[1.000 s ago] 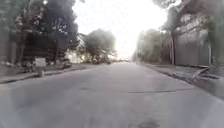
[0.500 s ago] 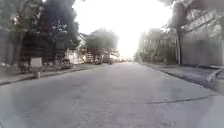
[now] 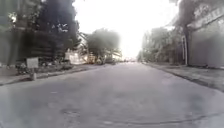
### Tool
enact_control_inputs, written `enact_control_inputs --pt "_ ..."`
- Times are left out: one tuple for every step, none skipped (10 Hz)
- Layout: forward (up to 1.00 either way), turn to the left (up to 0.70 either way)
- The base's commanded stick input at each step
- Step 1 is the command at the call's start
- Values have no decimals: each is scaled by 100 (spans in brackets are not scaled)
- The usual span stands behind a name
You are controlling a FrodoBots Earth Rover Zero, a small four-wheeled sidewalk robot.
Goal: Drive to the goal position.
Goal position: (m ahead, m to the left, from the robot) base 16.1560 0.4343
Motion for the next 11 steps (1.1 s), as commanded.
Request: enact_control_inputs --pt "100 -38" --pt "100 -38" --pt "100 -38" --pt "100 -38" --pt "100 -38" --pt "100 -38" --pt "100 -38" --pt "100 -38" --pt "100 -38" --pt "100 -38" --pt "100 -11"
